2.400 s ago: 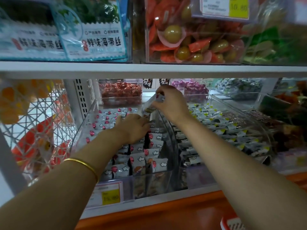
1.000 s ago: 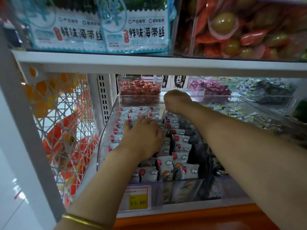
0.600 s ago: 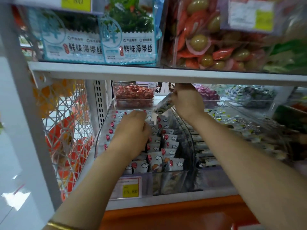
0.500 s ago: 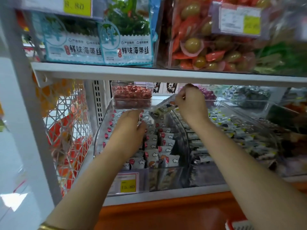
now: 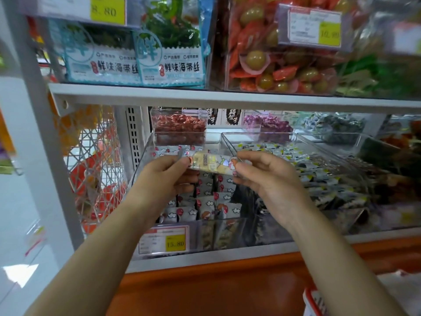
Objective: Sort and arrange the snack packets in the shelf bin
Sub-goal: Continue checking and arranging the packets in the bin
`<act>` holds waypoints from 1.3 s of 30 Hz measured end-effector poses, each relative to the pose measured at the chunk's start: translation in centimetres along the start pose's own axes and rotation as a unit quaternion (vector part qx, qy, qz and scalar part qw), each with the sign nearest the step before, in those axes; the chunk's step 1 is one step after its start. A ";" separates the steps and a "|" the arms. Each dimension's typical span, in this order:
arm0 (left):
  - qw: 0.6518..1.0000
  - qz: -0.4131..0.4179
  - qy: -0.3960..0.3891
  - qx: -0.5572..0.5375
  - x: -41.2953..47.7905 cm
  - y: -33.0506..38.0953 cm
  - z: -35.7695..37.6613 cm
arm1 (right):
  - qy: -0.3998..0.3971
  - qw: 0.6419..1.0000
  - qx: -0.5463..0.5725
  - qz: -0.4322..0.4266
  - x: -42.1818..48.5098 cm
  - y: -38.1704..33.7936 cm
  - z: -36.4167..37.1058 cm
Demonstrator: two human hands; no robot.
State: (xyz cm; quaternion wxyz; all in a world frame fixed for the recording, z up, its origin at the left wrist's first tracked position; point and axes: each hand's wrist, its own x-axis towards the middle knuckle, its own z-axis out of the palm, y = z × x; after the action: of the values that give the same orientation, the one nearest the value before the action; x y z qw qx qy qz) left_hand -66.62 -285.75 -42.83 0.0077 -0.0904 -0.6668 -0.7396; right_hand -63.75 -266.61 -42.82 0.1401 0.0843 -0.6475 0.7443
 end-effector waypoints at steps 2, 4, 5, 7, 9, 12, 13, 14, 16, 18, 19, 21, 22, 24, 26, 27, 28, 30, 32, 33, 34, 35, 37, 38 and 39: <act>0.999 -0.016 -0.010 -0.047 0.0 0.2 0.0 | 0.003 1.000 0.030 0.004 0.1 0.2 0.0; 0.996 -0.027 -0.031 -0.083 0.0 0.3 -0.2 | 0.012 0.998 0.054 0.006 0.2 0.2 0.0; 0.993 -0.031 -0.045 -0.100 0.0 0.4 -0.2 | 0.022 0.998 0.058 0.004 0.2 0.3 0.0; 0.989 -0.038 -0.070 -0.127 -0.1 0.6 -0.1 | 0.046 0.997 0.058 0.003 0.2 0.5 -0.2; 0.981 -0.057 -0.070 -0.169 0.1 0.6 0.0 | 0.065 0.996 0.055 -0.002 0.1 0.7 -0.1; 0.974 -0.088 -0.037 -0.207 0.4 0.5 0.2 | 0.079 0.996 0.024 -0.033 -0.2 0.6 0.1; 0.974 -0.090 -0.025 -0.205 0.4 0.4 0.3 | 0.085 0.995 0.002 -0.045 -0.3 0.5 0.1; 0.977 -0.086 -0.016 -0.197 0.4 0.3 0.3 | 0.091 0.994 -0.021 -0.055 -0.4 0.5 0.1; 0.981 -0.070 -0.006 -0.179 0.4 0.1 0.5 | 0.104 0.992 -0.040 -0.054 -0.5 0.5 0.2; 0.982 -0.061 -0.009 -0.178 0.3 -0.1 0.7 | 0.116 0.993 -0.004 -0.027 -0.5 0.5 0.3; 0.981 -0.062 -0.010 -0.186 0.3 -0.1 0.7 | 0.123 0.992 0.028 -0.005 -0.5 0.5 0.4; 0.975 -0.070 -0.014 -0.210 0.3 -0.1 0.8 | 0.136 0.987 0.082 0.035 -0.3 0.5 0.4; 0.972 -0.075 -0.017 -0.221 0.3 -0.1 0.8 | 0.138 0.984 0.100 0.050 -0.3 0.4 0.3; 0.967 -0.086 -0.022 -0.239 0.2 -0.1 0.8 | 0.128 0.980 0.132 0.073 -0.2 0.3 0.3; 0.962 -0.098 -0.022 -0.254 0.3 -0.2 0.9 | 0.114 0.975 0.164 0.094 -0.1 0.2 0.4; 0.961 -0.101 -0.020 -0.257 0.3 -0.2 0.9 | 0.109 0.972 0.178 0.104 -0.1 0.1 0.4; 0.961 -0.102 -0.019 -0.257 0.4 -0.3 1.0 | 0.104 0.969 0.192 0.115 -0.1 0.1 0.5; 0.961 -0.101 -0.016 -0.256 0.4 -0.4 1.1 | 0.090 0.963 0.218 0.132 0.0 0.2 0.5; 0.962 -0.098 -0.007 -0.254 0.5 -0.6 1.3 | 0.078 0.959 0.234 0.137 0.0 0.3 0.5; 0.963 -0.095 0.001 -0.251 0.5 -0.6 1.3 | 0.070 0.960 0.237 0.134 0.0 0.4 0.4; 0.965 -0.091 0.010 -0.247 0.5 -0.6 1.3 | 0.057 0.962 0.235 0.128 0.0 0.4 0.2; 0.965 -0.087 0.019 -0.247 0.6 -0.6 1.2 | 0.037 0.965 0.232 0.121 0.0 0.4 0.0; 0.965 -0.082 0.026 -0.248 0.6 -0.6 0.9 | -0.005 0.968 0.227 0.106 -0.1 0.3 -0.3; 0.965 -0.081 0.024 -0.248 0.6 -0.5 0.7 | -0.018 0.969 0.227 0.101 -0.1 0.2 -0.4; 0.965 -0.082 0.021 -0.248 0.6 -0.4 0.6 | -0.022 0.969 0.225 0.097 -0.2 0.2 -0.5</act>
State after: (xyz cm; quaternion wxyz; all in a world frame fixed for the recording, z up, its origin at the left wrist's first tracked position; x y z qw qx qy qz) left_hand -67.23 -285.04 -43.11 -0.0613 -0.0189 -0.4678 -0.8815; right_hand -63.65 -266.19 -43.14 0.0303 0.0673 -0.4712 0.8789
